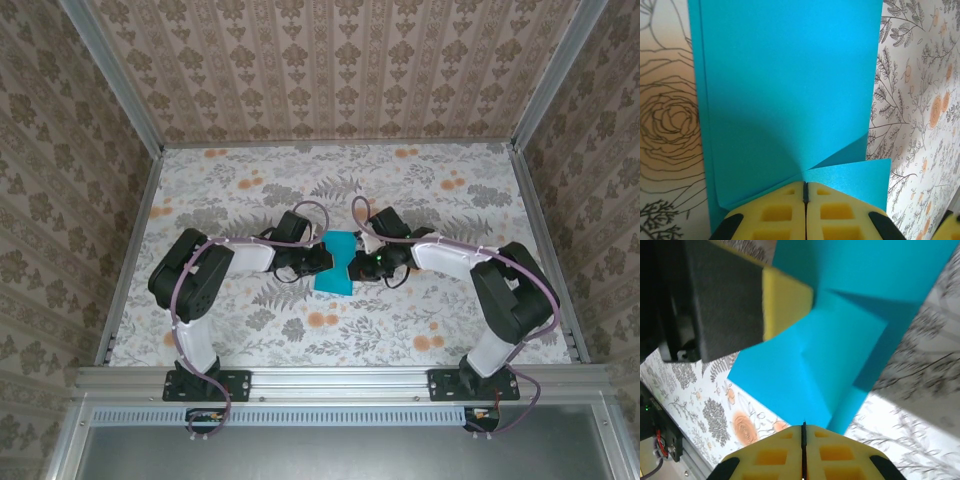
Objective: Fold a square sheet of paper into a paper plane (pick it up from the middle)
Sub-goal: Fold the triangle a second time at the center of the table.
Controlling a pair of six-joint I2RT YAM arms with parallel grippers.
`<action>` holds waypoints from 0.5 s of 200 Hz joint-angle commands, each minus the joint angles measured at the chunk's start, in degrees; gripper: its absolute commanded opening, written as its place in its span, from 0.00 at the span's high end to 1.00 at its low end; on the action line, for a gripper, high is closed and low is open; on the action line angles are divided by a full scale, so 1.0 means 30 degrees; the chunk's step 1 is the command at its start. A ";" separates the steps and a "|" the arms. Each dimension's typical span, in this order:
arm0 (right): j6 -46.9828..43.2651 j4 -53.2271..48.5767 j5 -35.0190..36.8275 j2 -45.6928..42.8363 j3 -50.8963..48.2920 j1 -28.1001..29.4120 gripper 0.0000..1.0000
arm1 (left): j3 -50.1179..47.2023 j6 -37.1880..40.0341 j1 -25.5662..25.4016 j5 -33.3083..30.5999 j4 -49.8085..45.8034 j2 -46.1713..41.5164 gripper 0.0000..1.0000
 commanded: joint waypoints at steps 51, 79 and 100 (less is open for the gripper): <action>0.4148 0.1141 0.1628 0.1447 0.1057 0.1696 1.00 | -0.1070 -0.0367 -0.0030 -0.0424 -0.0396 0.0375 0.94; 0.5017 0.0886 0.2261 0.2326 0.1853 0.1867 1.00 | -0.1144 -0.0371 -0.0001 -0.0432 -0.0433 0.0375 0.94; 0.5480 0.0421 0.2813 0.2989 0.2331 0.1898 1.00 | -0.1175 -0.0395 0.0028 -0.0436 -0.0465 0.0345 0.94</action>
